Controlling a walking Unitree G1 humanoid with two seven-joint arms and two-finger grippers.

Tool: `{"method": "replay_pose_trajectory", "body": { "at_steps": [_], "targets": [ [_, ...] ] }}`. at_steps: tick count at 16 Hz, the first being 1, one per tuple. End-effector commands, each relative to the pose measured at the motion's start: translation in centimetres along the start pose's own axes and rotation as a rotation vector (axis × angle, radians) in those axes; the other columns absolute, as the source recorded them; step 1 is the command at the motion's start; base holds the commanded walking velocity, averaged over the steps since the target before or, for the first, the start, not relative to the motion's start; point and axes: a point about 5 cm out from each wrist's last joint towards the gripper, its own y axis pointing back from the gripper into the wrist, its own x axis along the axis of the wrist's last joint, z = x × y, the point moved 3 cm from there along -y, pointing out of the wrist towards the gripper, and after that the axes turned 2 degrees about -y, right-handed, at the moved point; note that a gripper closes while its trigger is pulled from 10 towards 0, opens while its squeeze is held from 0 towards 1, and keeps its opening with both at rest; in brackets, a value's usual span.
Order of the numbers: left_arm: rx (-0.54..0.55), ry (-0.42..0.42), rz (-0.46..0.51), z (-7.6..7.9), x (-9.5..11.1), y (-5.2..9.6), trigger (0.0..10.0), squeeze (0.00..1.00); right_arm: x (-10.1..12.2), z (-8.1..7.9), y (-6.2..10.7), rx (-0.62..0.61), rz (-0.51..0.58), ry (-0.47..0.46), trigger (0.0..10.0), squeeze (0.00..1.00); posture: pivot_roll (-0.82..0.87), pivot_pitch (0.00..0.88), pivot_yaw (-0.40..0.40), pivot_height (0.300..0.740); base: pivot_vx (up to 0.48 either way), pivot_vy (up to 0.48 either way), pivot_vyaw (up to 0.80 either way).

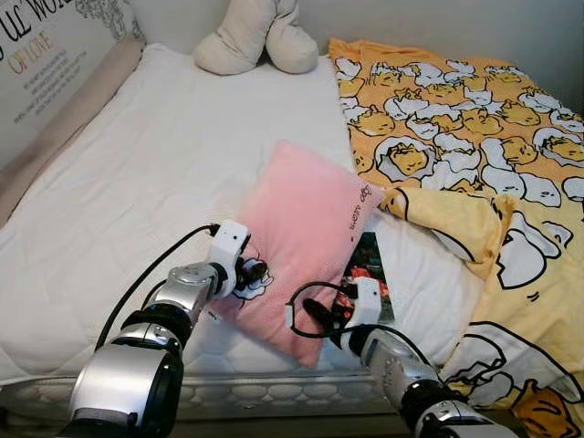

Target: Clean up the room

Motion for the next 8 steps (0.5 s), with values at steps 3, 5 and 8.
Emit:
{"method": "replay_pose_trajectory", "body": {
  "at_steps": [3, 5, 8],
  "targets": [
    [-0.052, -0.024, -0.089, 1.2, -2.5, -0.1, 0.0, 0.00, 1.0, -1.0, -0.5, 0.054, 0.040, -0.108, 0.0, 0.00, 0.06, 0.022, 0.005, 0.740, 0.000, 0.000, 0.00],
    [-0.052, -0.012, -0.055, 1.6, -2.4, -0.2, 0.0, 0.00, 1.1, -1.4, -0.5, 0.086, 0.033, -0.062, 0.0, 0.00, 0.05, 0.000, 0.039, 0.740, 0.000, 0.000, 0.00],
    [-0.104, 0.041, 0.027, 3.4, -1.6, -0.8, 0.0, 0.00, 1.8, -0.7, -0.2, 0.078, 0.047, -0.024, 0.0, 0.00, 0.05, 0.000, 0.047, 0.740, 0.000, 0.000, 0.00]
  ]
}}
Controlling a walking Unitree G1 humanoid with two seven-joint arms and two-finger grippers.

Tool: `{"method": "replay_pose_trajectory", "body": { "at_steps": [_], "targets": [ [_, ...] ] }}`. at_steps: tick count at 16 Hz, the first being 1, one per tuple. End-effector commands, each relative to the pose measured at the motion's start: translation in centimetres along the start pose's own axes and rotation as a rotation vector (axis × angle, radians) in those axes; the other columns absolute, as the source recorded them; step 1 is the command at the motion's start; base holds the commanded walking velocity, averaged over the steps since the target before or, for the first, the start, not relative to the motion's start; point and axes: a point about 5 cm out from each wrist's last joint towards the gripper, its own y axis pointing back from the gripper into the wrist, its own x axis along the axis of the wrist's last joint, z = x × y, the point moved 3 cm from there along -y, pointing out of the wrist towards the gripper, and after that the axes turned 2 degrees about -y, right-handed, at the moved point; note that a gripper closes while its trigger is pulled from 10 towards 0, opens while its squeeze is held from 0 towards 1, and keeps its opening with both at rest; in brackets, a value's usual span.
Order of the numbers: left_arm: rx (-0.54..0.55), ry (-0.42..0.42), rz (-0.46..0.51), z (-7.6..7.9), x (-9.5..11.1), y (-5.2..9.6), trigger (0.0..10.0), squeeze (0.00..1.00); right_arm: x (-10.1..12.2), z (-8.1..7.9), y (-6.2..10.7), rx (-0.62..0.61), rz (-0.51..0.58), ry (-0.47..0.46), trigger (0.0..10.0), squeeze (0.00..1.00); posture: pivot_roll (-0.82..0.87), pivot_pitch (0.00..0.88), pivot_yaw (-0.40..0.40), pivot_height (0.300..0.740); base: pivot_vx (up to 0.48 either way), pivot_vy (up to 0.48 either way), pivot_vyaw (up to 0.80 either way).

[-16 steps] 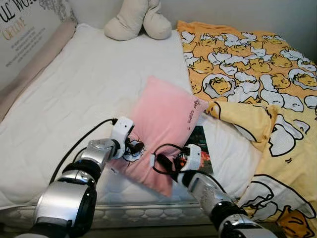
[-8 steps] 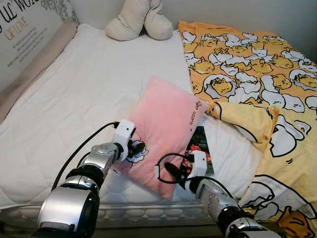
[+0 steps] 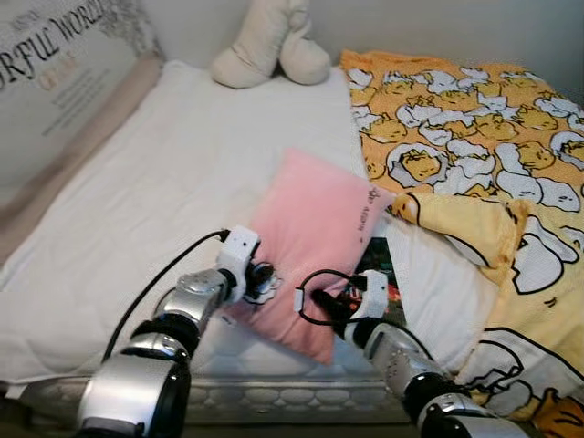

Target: Clean up the room

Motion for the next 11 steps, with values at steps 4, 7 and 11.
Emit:
{"method": "replay_pose_trajectory", "body": {
  "at_steps": [4, 7, 11],
  "targets": [
    [-0.066, 0.115, 0.102, 2.4, 0.2, -0.6, 0.0, 0.00, 2.4, 1.5, 0.9, -0.023, 0.101, 0.021, 0.0, 0.00, 0.08, 0.000, 0.056, 0.740, 0.000, 0.000, 0.00],
    [-0.071, 0.125, 0.261, 1.7, 4.0, -0.4, 0.0, 0.00, 7.3, 1.1, 1.4, 0.020, 0.246, 0.128, 0.0, 0.00, 0.08, 0.000, 0.059, 0.740, 0.000, 0.000, 0.00],
    [-0.070, 0.055, 0.390, 1.2, 8.1, 0.2, 0.0, 0.00, 13.0, -0.1, 2.8, 0.062, 0.375, 0.355, 0.0, 0.00, 0.07, 0.000, 0.045, 0.740, 0.000, 0.000, 0.00]
  ]
}}
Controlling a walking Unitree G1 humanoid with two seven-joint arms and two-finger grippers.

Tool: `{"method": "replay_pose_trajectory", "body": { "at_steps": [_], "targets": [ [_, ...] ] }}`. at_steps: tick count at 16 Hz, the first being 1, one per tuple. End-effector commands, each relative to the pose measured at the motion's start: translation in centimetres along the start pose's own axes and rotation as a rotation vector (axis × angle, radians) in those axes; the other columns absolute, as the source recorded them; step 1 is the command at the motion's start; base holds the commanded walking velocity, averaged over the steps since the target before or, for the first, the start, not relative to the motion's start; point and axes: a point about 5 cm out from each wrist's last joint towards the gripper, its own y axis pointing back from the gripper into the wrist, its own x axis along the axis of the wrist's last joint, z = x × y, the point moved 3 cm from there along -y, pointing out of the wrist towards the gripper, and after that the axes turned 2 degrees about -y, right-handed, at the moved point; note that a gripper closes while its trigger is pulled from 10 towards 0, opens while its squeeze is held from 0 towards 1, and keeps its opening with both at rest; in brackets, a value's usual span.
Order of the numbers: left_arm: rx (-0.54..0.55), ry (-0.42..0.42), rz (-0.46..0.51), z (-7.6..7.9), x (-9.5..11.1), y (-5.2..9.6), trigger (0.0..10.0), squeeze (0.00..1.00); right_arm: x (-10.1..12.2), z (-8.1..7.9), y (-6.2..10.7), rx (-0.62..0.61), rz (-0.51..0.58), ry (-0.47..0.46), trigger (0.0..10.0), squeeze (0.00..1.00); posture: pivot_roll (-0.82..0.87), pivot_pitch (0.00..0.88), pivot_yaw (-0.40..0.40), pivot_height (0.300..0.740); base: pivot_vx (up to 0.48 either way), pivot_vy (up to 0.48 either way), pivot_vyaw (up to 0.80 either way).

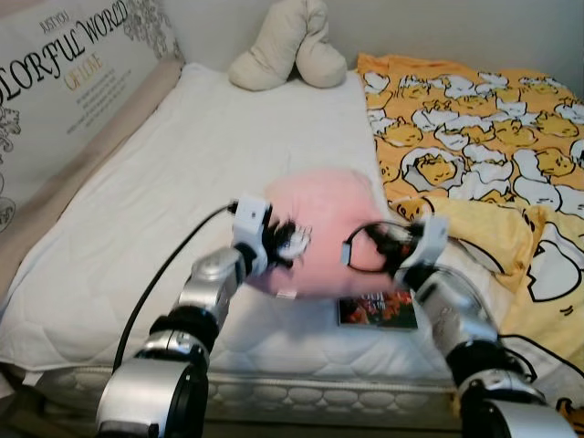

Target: Clean up the room

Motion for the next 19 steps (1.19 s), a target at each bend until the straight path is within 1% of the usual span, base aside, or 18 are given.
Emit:
{"method": "replay_pose_trajectory", "body": {
  "at_steps": [1, 2, 3, 4, 5, 6, 7, 9, 10, 12, 14, 17, 19],
  "targets": [
    [-0.048, -0.026, 0.044, 1.0, 1.1, -0.5, 0.0, 0.00, 0.7, -0.1, 0.0, 0.015, 0.006, 0.092, 0.0, 0.00, 0.06, 0.000, 0.040, 0.740, 0.000, 0.000, 0.00],
    [-0.056, -0.030, 0.051, 1.6, 1.2, -0.8, 0.0, 0.00, 0.4, 0.4, 0.3, -0.010, -0.033, 0.156, 0.0, 0.00, 0.06, 0.000, 0.039, 0.740, 0.000, 0.000, 0.00],
    [-0.047, -0.052, 0.054, 2.0, 1.1, -0.9, 10.0, 0.00, 0.0, 0.8, 0.6, -0.037, -0.066, 0.183, 10.0, 0.00, 0.06, 0.000, 0.038, 0.740, 0.000, 0.000, 0.00],
    [-0.040, -0.062, 0.056, 2.1, 1.1, -1.0, 10.0, 0.00, -0.2, 0.9, 0.7, -0.045, -0.076, 0.184, 10.0, 0.00, 0.06, 0.000, 0.038, 0.740, 0.000, 0.000, 0.00],
    [0.003, -0.020, 0.072, 2.0, 1.2, -1.1, 10.0, 0.00, -0.8, 1.0, 0.9, -0.062, -0.084, 0.166, 10.0, 0.00, 0.06, 0.000, 0.041, 0.740, 0.000, 0.000, 0.00],
    [0.017, -0.006, 0.081, 2.0, 1.3, -1.2, 10.0, 0.00, -1.0, 1.0, 1.0, -0.068, -0.081, 0.159, 10.0, 0.00, 0.06, 0.000, 0.043, 0.740, 0.000, 0.000, 0.00],
    [0.046, 0.029, 0.107, 1.9, 1.7, -1.3, 10.0, 0.00, -1.2, 0.7, 1.1, -0.067, -0.068, 0.156, 10.0, 0.00, 0.06, 0.000, 0.046, 0.740, 0.000, 0.480, 0.00],
    [0.084, 0.042, 0.141, 1.7, 2.3, -1.4, 10.0, 0.00, -0.5, 0.3, 0.7, -0.067, -0.029, 0.180, 10.0, 0.00, 0.06, 0.000, 0.050, 0.740, 0.000, 0.480, 0.00],
    [0.100, 0.045, 0.159, 1.6, 2.6, -1.4, 10.0, 0.00, 0.3, 0.1, 0.5, -0.070, 0.006, 0.200, 10.0, 0.00, 0.06, 0.000, 0.050, 0.740, 0.000, 0.480, 0.40],
    [0.128, 0.051, 0.193, 1.4, 3.2, -1.3, 10.0, 0.00, 1.4, -0.1, 0.0, -0.062, 0.017, 0.246, 10.0, 0.00, 0.06, 0.000, 0.050, 0.740, 0.000, 0.480, 0.23],
    [0.132, 0.052, 0.202, 1.6, 3.2, -1.3, 10.0, 0.00, 1.6, -0.5, -0.4, -0.043, 0.018, 0.252, 10.0, 0.00, 0.07, 0.000, 0.041, 0.740, 0.000, 0.480, 0.00],
    [0.130, 0.037, 0.210, 2.4, 2.8, -1.2, 10.0, 0.00, 1.4, -1.2, -0.8, -0.017, 0.015, 0.247, 10.0, 0.00, 0.09, 0.000, 0.027, 0.740, 0.000, 0.480, 0.00],
    [0.144, 0.022, 0.209, 2.4, 2.6, -1.1, 10.0, 0.00, 1.2, -1.4, -1.0, -0.006, 0.005, 0.249, 10.0, 0.00, 0.10, 0.000, 0.024, 0.740, 0.000, 0.480, 0.00]
  ]
}}
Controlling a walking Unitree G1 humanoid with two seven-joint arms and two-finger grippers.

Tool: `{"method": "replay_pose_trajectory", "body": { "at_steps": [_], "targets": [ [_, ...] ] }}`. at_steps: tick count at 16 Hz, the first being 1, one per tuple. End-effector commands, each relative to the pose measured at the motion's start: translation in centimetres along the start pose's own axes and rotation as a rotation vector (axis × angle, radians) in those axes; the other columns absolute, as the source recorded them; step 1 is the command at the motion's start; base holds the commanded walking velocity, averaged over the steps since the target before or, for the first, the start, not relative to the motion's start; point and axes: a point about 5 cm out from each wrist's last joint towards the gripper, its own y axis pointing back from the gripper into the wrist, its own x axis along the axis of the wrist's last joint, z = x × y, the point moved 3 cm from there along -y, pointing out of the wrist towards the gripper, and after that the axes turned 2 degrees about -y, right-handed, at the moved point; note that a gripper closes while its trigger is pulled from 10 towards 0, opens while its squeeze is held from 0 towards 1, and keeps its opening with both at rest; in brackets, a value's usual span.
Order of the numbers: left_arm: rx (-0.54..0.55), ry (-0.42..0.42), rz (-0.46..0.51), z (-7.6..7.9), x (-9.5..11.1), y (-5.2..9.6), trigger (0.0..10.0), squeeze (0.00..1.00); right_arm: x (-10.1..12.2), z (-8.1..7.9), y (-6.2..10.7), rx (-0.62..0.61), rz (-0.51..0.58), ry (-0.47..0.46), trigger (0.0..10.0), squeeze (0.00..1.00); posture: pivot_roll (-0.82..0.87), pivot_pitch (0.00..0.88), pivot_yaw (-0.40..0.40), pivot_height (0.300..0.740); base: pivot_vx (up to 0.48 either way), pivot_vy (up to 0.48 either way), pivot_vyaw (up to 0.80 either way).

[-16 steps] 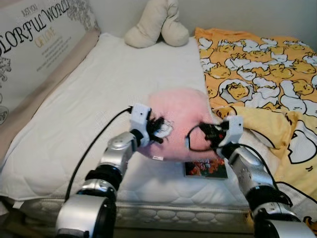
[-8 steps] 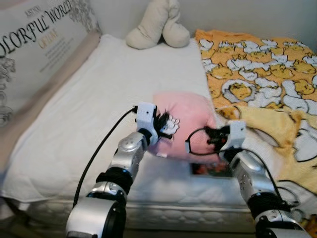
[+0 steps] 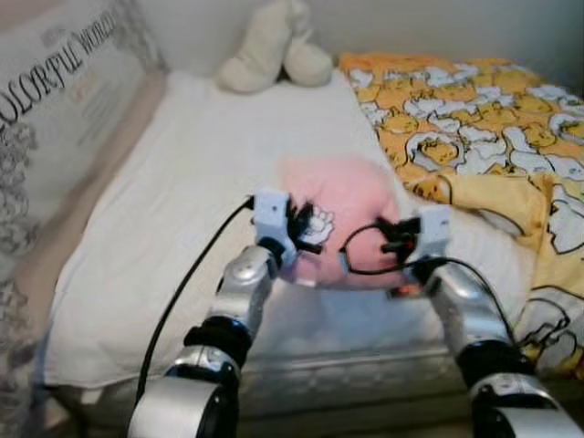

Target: Clean up the room

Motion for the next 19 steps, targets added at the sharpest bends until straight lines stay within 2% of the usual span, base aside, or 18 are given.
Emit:
{"method": "replay_pose_trajectory", "body": {
  "at_steps": [1, 6, 7, 9, 12, 15, 19],
  "targets": [
    [0.028, -0.031, 0.043, -1.0, 1.1, 0.2, 10.0, 0.00, 1.1, -2.1, -1.1, 0.077, 0.038, 0.012, 10.0, 0.00, 0.12, 0.000, 0.011, 0.740, 0.000, 0.480, 0.00],
    [0.042, -0.052, 0.064, -0.8, 1.5, 0.1, 10.0, 0.00, 1.2, -3.1, -1.6, 0.135, 0.028, 0.025, 10.0, 0.00, 0.14, 0.000, 0.000, 0.740, 0.000, 0.480, 0.00],
    [0.039, -0.079, 0.080, -0.8, 1.8, 0.2, 10.0, 0.00, 1.2, -3.1, -1.6, 0.135, 0.027, 0.028, 10.0, 0.00, 0.13, 0.000, -0.002, 0.740, 0.000, 0.307, 0.00],
    [0.079, -0.074, 0.051, -2.2, 2.0, 0.0, 10.0, 0.00, 1.1, -2.8, -1.6, 0.098, 0.026, 0.039, 10.0, 0.00, 0.14, 0.000, -0.009, 0.740, 0.000, 0.000, 0.22],
    [0.132, -0.111, 0.040, -3.6, 2.3, 0.3, 10.0, 0.00, 0.3, -2.0, -0.7, 0.063, 0.038, -0.023, 10.0, 0.00, 0.14, 0.000, -0.007, 0.740, 0.000, 0.000, 0.16],
    [0.111, -0.120, 0.030, -2.7, 1.8, 0.2, 10.0, 0.00, 0.2, -1.9, -0.6, 0.062, 0.034, 0.009, 10.0, 0.00, 0.13, 0.000, -0.001, 0.740, 0.000, 0.000, 0.13],
    [0.025, -0.107, 0.047, -0.6, 1.3, 0.2, 10.0, 0.00, 0.5, -1.7, -0.5, 0.071, 0.039, 0.029, 10.0, 0.00, 0.13, 0.000, -0.002, 0.740, 0.000, 0.000, 0.00]
  ]
}}
